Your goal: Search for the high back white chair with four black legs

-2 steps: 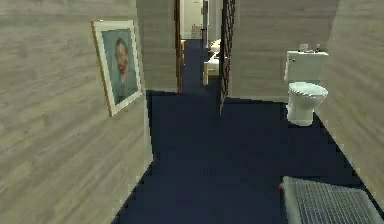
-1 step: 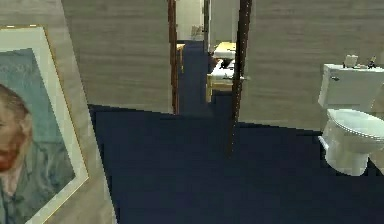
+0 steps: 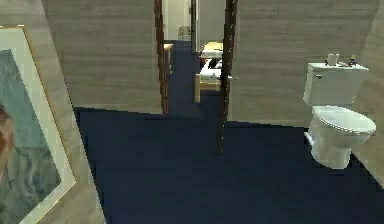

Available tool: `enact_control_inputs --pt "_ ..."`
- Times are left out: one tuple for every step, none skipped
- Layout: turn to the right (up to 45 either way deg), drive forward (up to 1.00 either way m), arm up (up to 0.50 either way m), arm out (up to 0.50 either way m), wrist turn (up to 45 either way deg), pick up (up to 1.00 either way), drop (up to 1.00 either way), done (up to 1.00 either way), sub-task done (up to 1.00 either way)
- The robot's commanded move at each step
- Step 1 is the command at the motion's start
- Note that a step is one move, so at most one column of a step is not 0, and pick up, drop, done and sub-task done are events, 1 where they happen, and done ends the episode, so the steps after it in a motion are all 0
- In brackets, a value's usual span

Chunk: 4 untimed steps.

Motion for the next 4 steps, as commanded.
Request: enact_control_inputs --pt "0.0 0.95 0.00 0.00 0.0 0.00 0.00 0.00 0.00" --pt "-9.0 0.00 0.00 0.00 0.0 0.00 0.00 0.00 0.00" --pt "0.0 0.70 0.00 0.00 0.0 0.00 0.00 0.00 0.00" --pt "-45.0 0.00 0.00 0.00 0.0 0.00 0.00 0.00 0.00"
